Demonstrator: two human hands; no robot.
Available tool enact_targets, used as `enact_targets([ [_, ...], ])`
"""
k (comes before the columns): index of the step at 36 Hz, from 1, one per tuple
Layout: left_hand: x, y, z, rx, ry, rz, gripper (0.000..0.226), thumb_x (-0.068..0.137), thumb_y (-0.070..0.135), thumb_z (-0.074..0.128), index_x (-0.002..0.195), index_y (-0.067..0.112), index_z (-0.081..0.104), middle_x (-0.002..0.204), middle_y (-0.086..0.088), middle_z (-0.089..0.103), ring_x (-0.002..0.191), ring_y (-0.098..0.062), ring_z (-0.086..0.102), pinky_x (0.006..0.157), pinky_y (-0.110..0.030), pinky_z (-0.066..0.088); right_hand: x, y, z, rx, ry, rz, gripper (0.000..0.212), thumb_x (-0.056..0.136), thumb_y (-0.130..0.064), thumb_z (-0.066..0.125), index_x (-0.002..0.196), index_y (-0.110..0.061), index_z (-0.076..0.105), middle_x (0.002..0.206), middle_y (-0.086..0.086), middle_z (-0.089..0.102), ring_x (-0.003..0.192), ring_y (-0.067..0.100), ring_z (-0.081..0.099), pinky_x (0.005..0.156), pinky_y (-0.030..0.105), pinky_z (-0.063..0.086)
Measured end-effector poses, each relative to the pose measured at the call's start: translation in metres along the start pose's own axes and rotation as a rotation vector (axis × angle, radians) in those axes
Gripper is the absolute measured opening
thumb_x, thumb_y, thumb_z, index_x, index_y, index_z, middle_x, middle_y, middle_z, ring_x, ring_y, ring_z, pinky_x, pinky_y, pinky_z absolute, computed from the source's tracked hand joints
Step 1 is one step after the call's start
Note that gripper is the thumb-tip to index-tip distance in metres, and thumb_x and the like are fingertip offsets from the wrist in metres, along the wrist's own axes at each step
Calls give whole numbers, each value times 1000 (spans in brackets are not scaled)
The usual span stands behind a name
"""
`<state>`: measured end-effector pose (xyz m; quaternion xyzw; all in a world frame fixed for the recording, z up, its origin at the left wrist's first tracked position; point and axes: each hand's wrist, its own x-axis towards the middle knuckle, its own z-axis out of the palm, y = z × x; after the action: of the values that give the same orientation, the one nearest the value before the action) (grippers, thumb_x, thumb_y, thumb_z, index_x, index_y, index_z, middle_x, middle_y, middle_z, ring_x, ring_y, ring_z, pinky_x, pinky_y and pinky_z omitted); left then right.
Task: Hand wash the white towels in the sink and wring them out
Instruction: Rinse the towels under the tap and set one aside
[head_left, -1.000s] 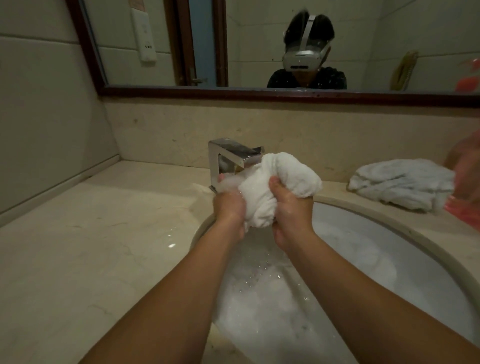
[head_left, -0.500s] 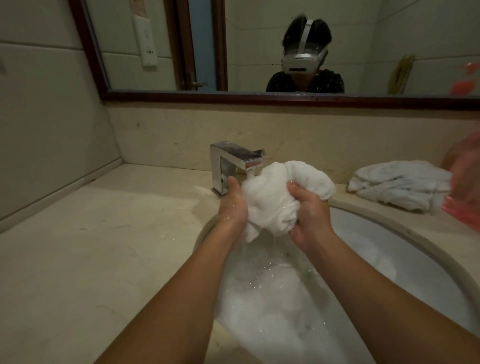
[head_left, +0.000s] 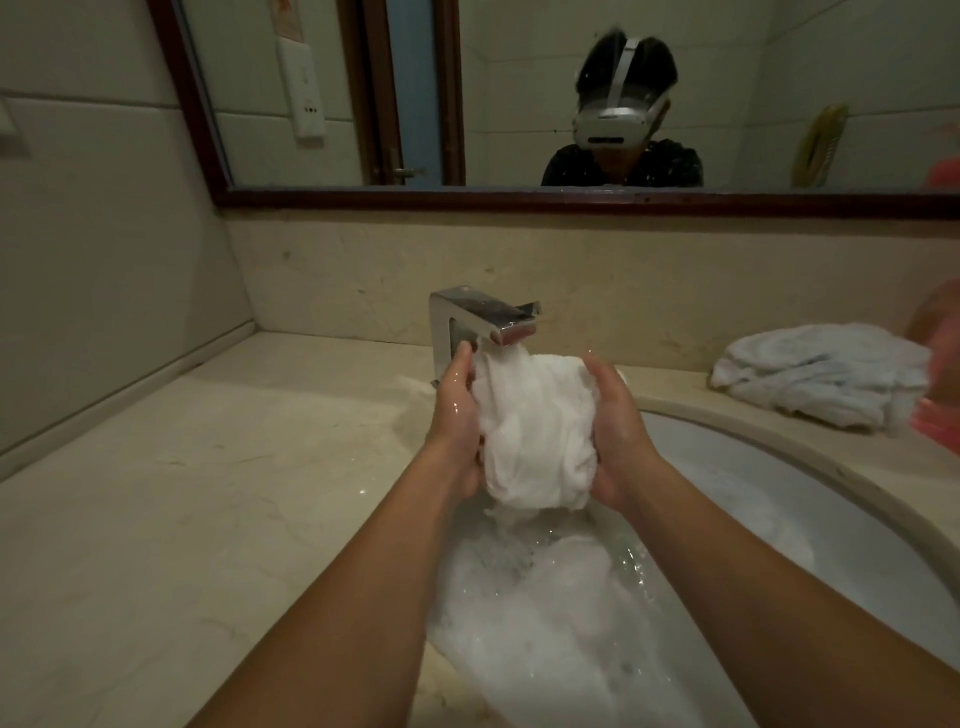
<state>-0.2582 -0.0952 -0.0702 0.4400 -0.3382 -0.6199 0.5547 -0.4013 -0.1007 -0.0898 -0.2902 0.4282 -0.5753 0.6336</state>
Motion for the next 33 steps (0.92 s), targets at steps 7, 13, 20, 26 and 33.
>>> enact_targets([
  [7,16,-13,-3,229,181,100,117,54,110,48,134,24,55,126,-6,68,115,-32,66,103,-56,52,10,13,6,-119,-23,130,122,48,-106,65,142,-27,68,141,12,70,131,38,65,120,59,41],
  [13,-6,0,-1,321,239,184,50,91,73,61,121,35,51,105,13,66,92,-6,63,70,-26,47,-6,5,26,-147,30,-2,70,100,-77,44,134,-21,70,118,10,80,109,32,77,103,51,58],
  [20,4,-2,-8,172,284,131,68,94,77,53,135,24,65,122,-2,73,110,-28,70,102,-48,56,2,9,20,-48,38,-11,56,109,-61,45,151,-26,53,128,8,75,116,33,73,106,55,55],
  [26,4,3,-7,148,346,94,71,98,74,50,140,17,60,130,-6,69,112,-28,68,87,-39,57,-5,7,26,-205,78,-175,32,114,-41,44,146,-45,49,133,6,66,114,28,69,101,53,59],
  [33,-4,-5,1,293,300,158,61,93,79,51,125,29,57,106,7,66,99,-17,64,97,-41,54,-13,12,32,-300,178,-216,37,108,-56,51,128,-28,61,115,1,72,103,21,70,87,37,57],
])
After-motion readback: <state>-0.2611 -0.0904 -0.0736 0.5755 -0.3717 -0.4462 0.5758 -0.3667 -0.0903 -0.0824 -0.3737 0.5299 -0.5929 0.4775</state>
